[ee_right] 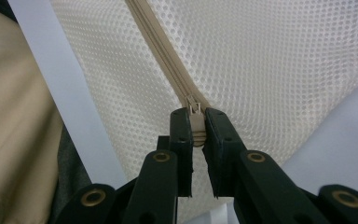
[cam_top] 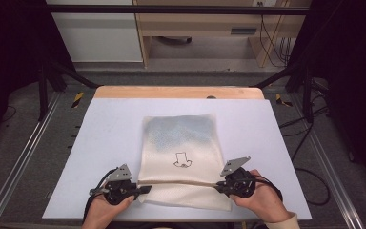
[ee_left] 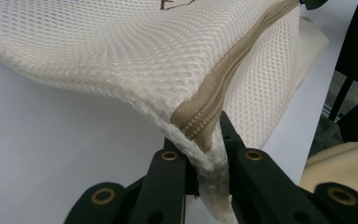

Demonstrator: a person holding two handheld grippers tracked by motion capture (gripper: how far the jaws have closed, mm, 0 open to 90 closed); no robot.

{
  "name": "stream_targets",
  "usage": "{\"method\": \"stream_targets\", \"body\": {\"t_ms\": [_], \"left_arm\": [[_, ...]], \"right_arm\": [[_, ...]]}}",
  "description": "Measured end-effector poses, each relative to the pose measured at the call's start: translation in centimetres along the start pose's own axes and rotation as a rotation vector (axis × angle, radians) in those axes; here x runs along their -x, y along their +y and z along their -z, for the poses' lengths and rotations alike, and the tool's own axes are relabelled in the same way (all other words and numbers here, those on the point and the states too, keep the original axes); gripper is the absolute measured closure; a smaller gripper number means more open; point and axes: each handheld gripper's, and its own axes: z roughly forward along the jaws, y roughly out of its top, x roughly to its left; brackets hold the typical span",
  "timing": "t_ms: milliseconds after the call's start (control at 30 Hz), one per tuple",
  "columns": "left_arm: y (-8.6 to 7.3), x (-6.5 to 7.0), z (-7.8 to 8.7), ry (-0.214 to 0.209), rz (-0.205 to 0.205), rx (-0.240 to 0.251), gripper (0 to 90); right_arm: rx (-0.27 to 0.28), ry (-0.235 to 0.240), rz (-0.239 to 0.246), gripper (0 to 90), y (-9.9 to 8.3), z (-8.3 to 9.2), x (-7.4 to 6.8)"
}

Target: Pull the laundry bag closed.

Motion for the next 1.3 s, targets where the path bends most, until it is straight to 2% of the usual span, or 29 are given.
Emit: {"method": "stream_targets", "body": {"t_ms": [433, 767, 1200, 1267, 1300], "left_arm": [[0.1, -0.1, 0.3, 0.011, -0.003, 0.009, 84.5], [0.2, -0.2, 0.4, 0.013, -0.004, 0.009, 84.4], [0.1, -0.4, 0.7, 0.032, 0.013, -0.006, 84.1], [0.1, -0.5, 0.8, 0.028, 0.034, -0.013, 78.6], [0.1, -0.6, 1.0, 0.04, 0.052, -0.008, 71.5]], "right_arm": [[-0.02, -0.005, -0.035, 82.3, -0.7, -0.3, 0.8], [-0.057, -0.031, -0.066, 82.3, -1.6, -0.5, 1.6], [-0.062, -0.018, -0.062, 82.2, -1.8, -0.4, 1.4], [-0.06, -0.003, -0.061, 81.5, -1.8, -0.4, 1.2], [-0.051, -0.001, -0.064, 76.6, -1.8, -0.4, 1.2]]}}
